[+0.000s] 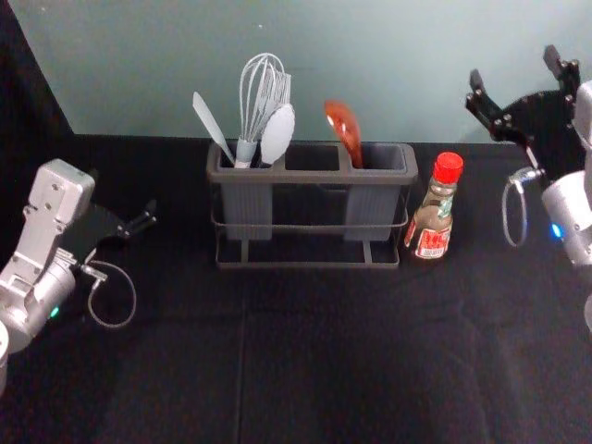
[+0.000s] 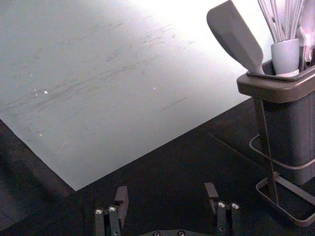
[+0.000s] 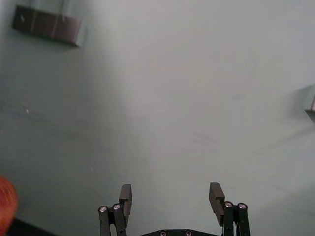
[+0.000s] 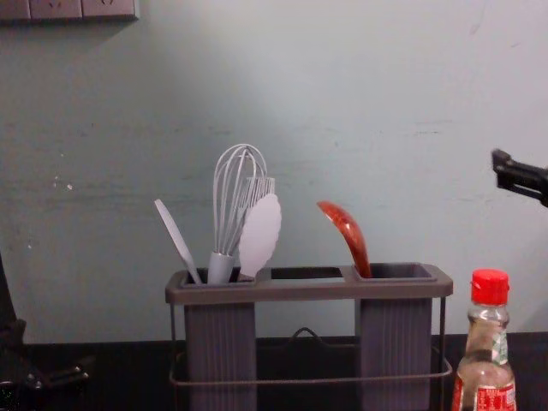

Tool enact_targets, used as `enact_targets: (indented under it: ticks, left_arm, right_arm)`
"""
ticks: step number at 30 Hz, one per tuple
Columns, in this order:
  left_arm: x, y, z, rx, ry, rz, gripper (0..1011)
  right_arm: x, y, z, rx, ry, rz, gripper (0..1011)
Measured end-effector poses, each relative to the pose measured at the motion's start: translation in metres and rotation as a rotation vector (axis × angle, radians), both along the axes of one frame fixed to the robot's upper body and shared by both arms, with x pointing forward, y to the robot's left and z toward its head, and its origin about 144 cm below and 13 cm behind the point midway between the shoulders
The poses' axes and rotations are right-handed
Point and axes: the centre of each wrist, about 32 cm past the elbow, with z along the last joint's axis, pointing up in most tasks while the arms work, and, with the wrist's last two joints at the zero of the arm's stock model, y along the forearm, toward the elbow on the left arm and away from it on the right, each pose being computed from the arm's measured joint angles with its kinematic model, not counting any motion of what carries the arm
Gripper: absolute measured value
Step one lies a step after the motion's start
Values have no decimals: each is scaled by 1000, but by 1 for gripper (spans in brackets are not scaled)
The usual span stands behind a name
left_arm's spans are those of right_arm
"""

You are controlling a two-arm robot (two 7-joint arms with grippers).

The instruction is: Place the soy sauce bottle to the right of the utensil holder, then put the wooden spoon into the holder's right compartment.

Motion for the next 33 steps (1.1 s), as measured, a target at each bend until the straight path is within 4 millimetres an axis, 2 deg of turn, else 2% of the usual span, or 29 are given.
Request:
enact_targets:
  ticks: [7, 16, 25, 33]
  left_arm:
    - [0, 0, 0, 0, 0, 0, 1011]
    - [0, 0, 0, 0, 0, 0, 1011]
    - [0, 0, 0, 0, 0, 0, 1011]
    - [0, 0, 0, 0, 0, 0, 1011]
  right_arm:
    - [-6, -19, -10, -24, 62, -34, 1002]
    - [-20, -38, -49, -13, 174, -46, 1002]
    - [-26, -42, -76, -10, 266, -41, 1002]
    - [-28, -40, -83, -5, 280, -39, 1002]
